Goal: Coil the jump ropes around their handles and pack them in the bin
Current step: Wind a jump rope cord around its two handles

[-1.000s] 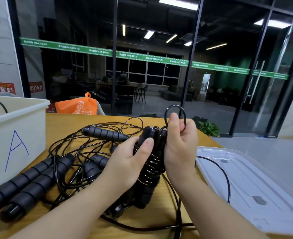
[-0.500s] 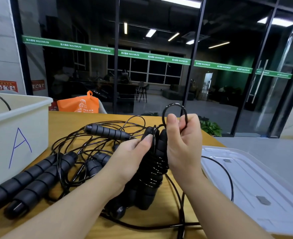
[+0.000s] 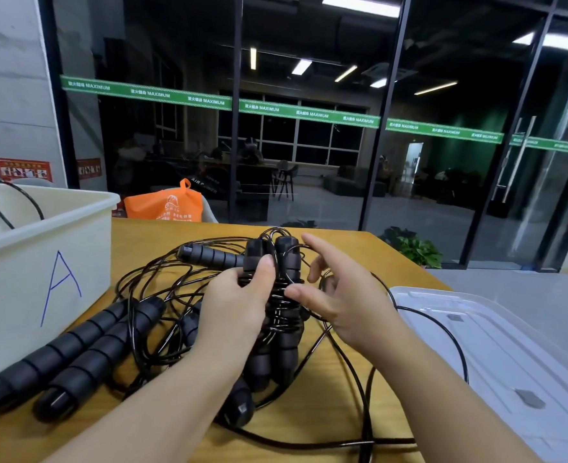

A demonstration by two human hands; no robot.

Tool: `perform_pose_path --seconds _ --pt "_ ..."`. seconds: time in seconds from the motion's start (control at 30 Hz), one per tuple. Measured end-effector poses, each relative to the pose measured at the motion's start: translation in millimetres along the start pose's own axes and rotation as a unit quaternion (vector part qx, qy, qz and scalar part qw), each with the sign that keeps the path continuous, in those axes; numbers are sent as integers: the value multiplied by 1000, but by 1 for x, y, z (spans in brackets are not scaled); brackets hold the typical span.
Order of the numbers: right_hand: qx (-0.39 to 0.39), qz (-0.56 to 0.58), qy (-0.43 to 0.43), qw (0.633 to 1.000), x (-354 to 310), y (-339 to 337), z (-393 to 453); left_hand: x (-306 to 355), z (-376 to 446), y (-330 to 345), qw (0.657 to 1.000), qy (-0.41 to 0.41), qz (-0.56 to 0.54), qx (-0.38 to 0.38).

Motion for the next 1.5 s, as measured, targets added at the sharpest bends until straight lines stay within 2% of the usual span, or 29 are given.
perform_pose_path --seconds 0.17,0.3,0.47,0.6,0.7,0.77,0.9,0.97,1.03,1.13,1.2,1.3,1.37,1.5 --pt "-43 28 -13 999 -9 2 0 -1 -1 1 999 -15 -22 -19" --pt "-69 1 -31 997 -12 1 -5 -2 2 1 998 -35 -28 -35" --pt "-3 -63 -55 996 -6 1 -2 -4 5 1 998 -41 -28 -25" --pt "100 -113 -96 984 -5 -6 -1 -1 1 3 999 29 13 -14" --pt "143 -145 -123 971 -7 -5 -2 1 -3 3 996 71 47 -8" --pt "159 -106 -124 974 -6 -4 -2 1 -4 2 995 81 50 -9" --pt "175 106 -78 976 7 0 -2 1 -4 1 993 98 64 0" --pt "174 136 -72 973 11 1 -3 1 -4 2 992 101 71 -1" --pt "157 96 -94 978 11 4 -4 0 -2 1 993 96 66 0" --pt "134 -63 -155 977 8 13 -3 -1 0 -2 994 86 62 12" --pt "140 -125 -166 968 8 17 -2 0 -1 -2 994 87 66 19" --pt "185 -131 -164 960 6 12 -4 3 -3 0 992 102 72 22" --pt "187 -103 -139 967 5 9 -5 4 -3 1 991 106 78 24" --pt "212 -106 -155 959 4 12 -4 3 0 -2 992 89 79 28"
Point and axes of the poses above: each hand's wrist, its own z-axis towards the middle knuckle, its own y-axis out of the palm, x = y × z, the point moved 3 cm from there along z, towards the middle knuckle, and after that the axes turned 11 degrees about -y, right-handed, at the moved point
